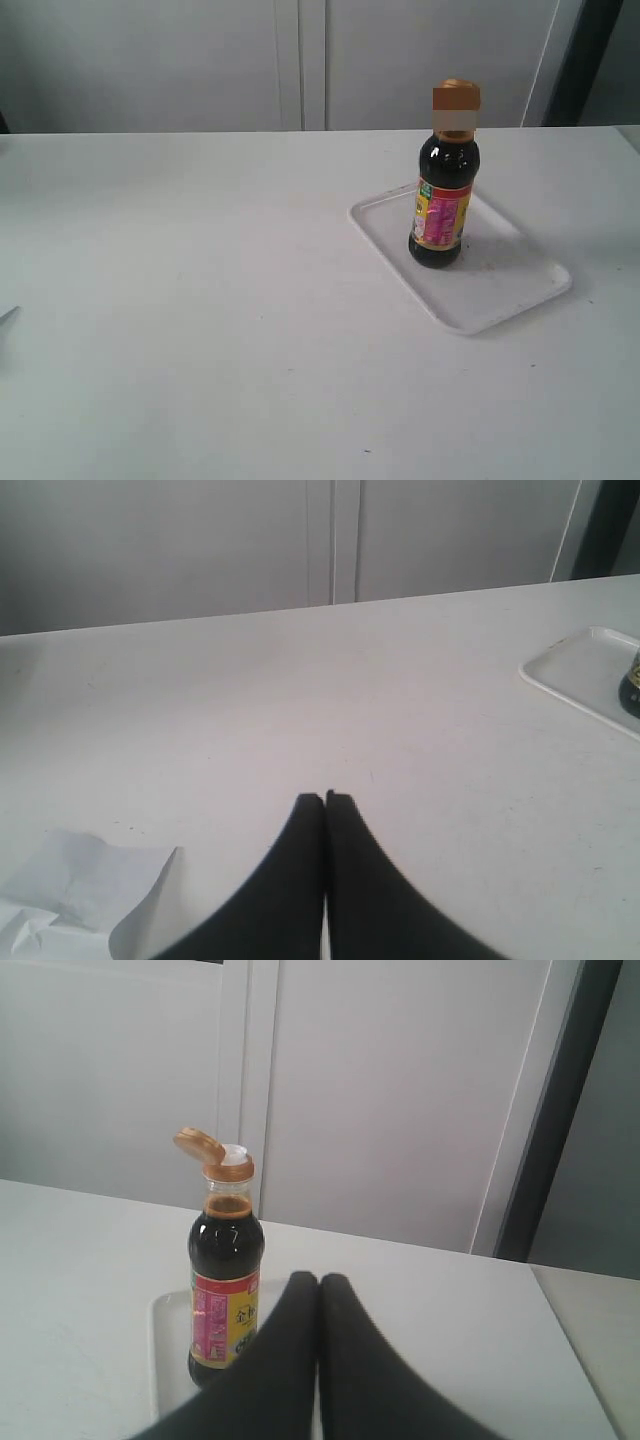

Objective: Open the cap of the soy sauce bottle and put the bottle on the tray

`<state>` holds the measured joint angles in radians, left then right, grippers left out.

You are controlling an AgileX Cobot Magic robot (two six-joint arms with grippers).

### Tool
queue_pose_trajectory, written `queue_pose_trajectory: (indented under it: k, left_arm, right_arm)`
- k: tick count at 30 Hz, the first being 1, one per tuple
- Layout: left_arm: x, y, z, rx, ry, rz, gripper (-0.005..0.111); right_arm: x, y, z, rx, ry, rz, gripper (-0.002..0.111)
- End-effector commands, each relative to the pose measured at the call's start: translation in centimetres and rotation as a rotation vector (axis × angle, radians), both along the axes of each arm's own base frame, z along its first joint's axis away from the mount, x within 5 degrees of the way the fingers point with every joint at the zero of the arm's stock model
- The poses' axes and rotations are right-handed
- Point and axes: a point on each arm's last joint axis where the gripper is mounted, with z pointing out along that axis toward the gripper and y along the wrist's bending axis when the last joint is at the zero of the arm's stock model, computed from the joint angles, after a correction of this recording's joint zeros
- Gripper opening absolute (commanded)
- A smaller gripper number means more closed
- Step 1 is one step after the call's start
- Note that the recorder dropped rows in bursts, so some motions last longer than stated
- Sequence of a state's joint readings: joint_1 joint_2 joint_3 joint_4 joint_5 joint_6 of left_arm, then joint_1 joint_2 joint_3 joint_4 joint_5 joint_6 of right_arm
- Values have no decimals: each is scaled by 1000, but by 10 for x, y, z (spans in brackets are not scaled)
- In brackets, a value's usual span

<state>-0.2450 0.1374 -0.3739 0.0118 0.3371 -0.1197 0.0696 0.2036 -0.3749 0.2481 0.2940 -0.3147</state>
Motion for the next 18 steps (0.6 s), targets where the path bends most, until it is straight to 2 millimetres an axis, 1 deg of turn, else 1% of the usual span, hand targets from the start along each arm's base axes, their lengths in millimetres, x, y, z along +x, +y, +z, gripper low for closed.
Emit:
queue_pose_trajectory:
  k: [1, 3, 9, 12, 18]
  left_arm:
    - [-1, 0, 0, 15, -15, -7, 0]
    - [-1, 0, -2, 57, -10, -17, 0]
    - [0, 1, -4, 99, -12, -9, 0]
    - [-2, 3, -13, 108, -27, 9, 0]
    - [-3, 6, -38, 92, -11, 84, 0]
  right_arm:
    - [0, 0, -1, 9, -2, 0, 0]
    - [0, 0, -1, 9, -2, 0, 0]
    - [0, 0, -1, 9, -2, 0, 0]
    - [0, 0, -1, 9, -2, 0, 0]
    - [0, 0, -1, 9, -2, 0, 0]
